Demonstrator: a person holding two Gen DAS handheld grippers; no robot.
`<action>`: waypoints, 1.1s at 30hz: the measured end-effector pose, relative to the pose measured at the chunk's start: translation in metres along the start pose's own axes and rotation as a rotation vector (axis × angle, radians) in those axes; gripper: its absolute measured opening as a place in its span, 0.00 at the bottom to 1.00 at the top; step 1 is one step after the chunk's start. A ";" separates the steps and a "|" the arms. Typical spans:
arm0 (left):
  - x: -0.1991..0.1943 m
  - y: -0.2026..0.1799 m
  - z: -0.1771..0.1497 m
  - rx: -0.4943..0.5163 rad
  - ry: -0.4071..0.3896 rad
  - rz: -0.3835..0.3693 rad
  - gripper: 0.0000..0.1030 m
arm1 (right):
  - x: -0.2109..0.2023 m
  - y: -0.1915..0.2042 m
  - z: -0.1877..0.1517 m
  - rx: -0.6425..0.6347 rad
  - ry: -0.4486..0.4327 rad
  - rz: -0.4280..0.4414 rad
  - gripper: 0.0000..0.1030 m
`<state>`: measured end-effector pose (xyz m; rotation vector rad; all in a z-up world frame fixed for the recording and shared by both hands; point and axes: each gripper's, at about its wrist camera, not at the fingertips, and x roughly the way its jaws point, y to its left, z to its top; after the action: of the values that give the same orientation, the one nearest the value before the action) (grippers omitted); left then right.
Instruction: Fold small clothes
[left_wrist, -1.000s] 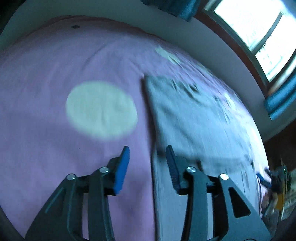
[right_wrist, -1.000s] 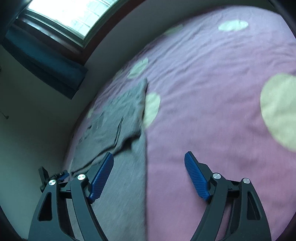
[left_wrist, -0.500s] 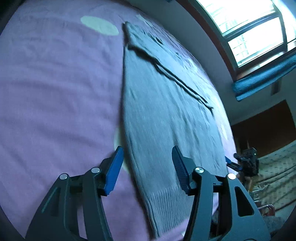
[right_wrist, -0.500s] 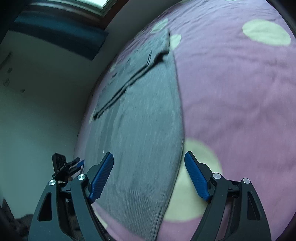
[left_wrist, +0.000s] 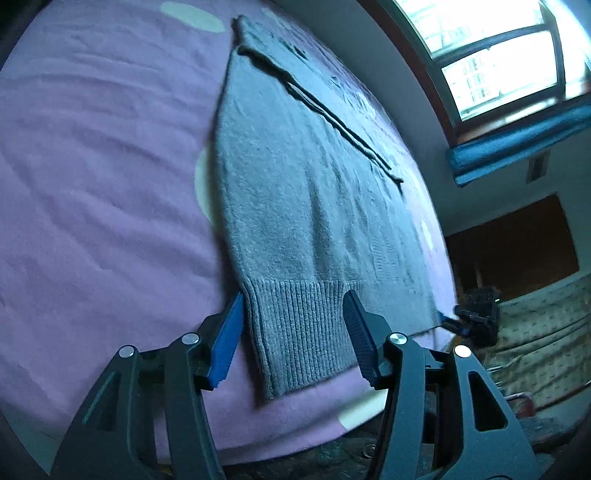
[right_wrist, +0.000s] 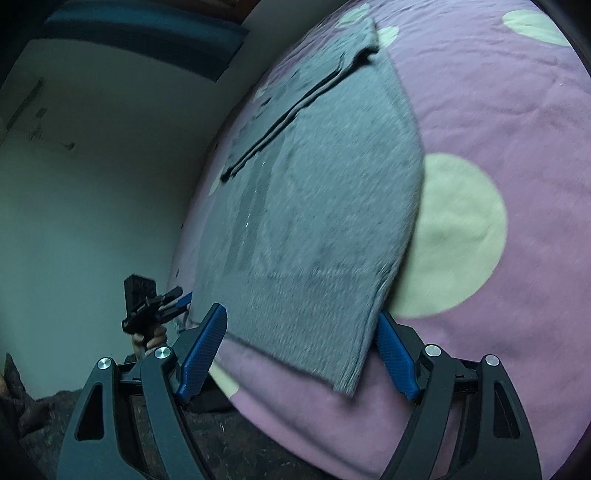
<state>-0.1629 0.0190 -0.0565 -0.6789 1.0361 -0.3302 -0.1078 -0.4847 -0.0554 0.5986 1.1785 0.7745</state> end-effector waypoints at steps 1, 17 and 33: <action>0.000 -0.003 -0.001 0.015 0.000 0.017 0.51 | 0.002 0.001 0.000 -0.006 0.002 -0.004 0.76; 0.007 -0.013 -0.020 0.033 0.039 0.016 0.24 | 0.022 -0.004 0.006 0.021 0.038 -0.006 0.30; -0.010 -0.027 0.031 -0.011 -0.089 -0.119 0.04 | 0.014 0.024 0.068 -0.031 -0.074 0.107 0.05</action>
<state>-0.1396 0.0155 -0.0222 -0.7602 0.9152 -0.3942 -0.0457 -0.4599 -0.0258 0.6632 1.0715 0.8534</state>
